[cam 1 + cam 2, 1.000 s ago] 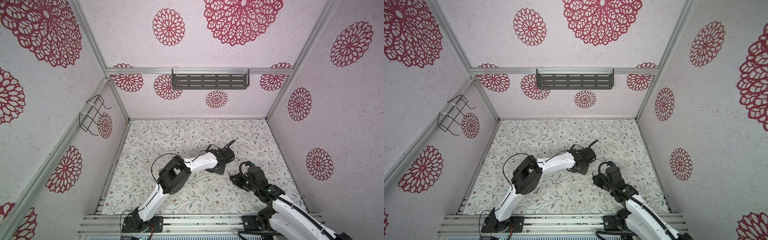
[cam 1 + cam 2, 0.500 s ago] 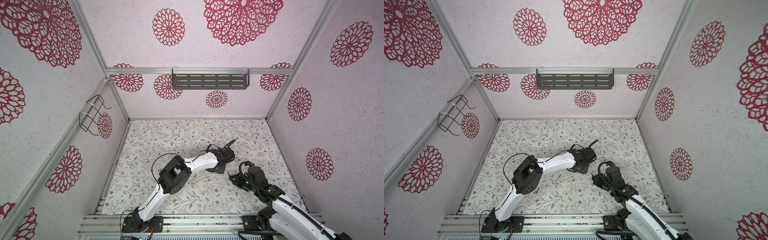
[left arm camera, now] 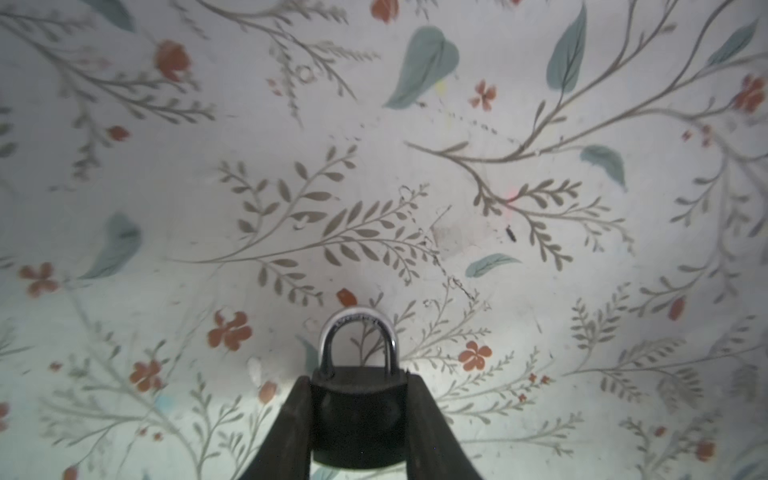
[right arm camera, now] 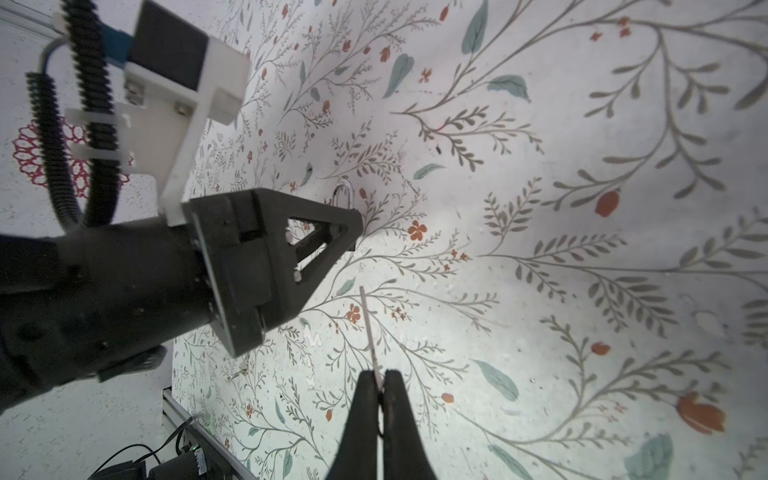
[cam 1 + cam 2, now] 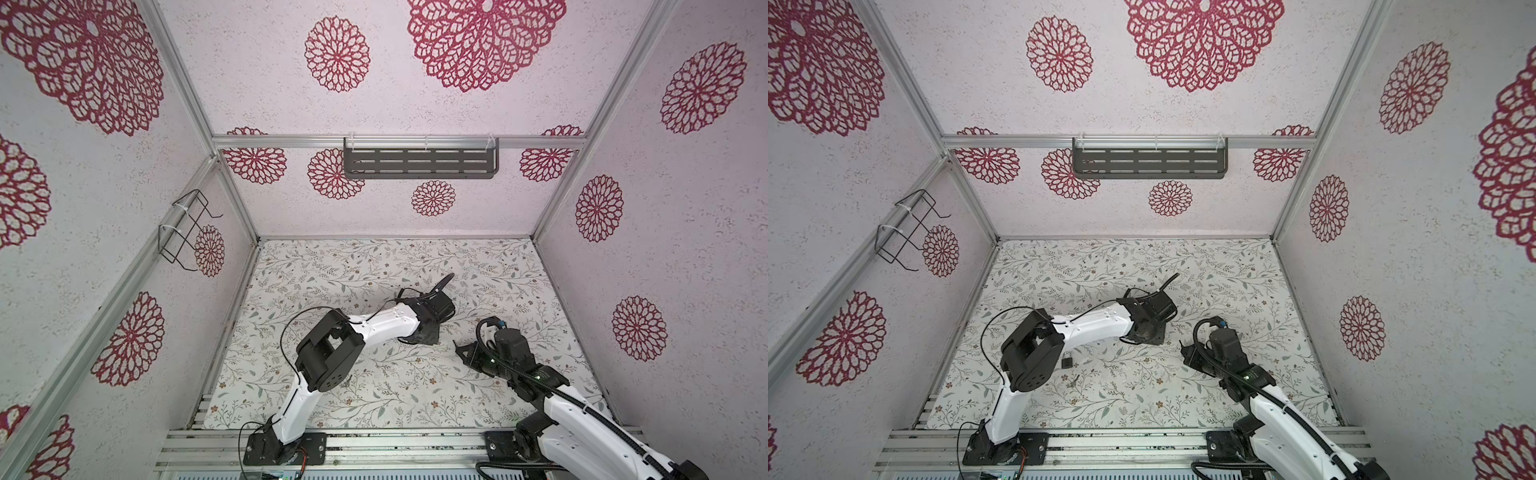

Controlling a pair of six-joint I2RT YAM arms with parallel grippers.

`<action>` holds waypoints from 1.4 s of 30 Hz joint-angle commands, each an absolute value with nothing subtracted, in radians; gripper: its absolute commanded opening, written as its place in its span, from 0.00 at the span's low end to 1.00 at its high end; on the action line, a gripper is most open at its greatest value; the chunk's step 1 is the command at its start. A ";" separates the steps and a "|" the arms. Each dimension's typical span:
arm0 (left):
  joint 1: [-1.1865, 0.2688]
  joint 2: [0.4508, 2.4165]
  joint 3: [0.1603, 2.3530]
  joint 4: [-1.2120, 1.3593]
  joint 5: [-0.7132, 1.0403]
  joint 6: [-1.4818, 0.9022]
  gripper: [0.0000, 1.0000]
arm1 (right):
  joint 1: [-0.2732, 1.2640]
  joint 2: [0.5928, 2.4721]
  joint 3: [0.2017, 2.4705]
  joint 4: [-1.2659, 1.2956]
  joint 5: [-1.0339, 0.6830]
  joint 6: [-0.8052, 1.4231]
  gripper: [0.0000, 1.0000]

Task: Unlock with the key
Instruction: 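Lift the padlock with the left gripper while the right gripper brings the key toward it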

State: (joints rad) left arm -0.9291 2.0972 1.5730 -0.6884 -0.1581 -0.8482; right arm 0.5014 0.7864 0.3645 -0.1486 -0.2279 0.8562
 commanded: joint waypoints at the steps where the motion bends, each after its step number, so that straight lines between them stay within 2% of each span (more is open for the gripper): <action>1: -0.897 1.926 1.507 -0.561 -0.171 -0.963 0.00 | 0.558 0.790 0.408 -0.110 -0.156 0.857 0.00; 9: -0.871 1.708 1.358 -0.500 -0.253 -1.126 0.00 | 0.762 0.867 0.413 0.048 0.055 0.918 0.00; 19: -0.873 1.589 1.298 -0.512 -0.330 -1.216 0.00 | 0.928 1.052 0.454 0.361 0.199 0.925 0.00; 30: -0.879 1.566 1.270 -0.504 -0.351 -1.241 0.00 | 1.008 1.201 0.471 0.666 0.249 0.907 0.00; 42: -0.879 1.550 1.252 -0.485 -0.344 -1.239 0.00 | 1.012 1.242 0.482 0.721 0.306 0.904 0.00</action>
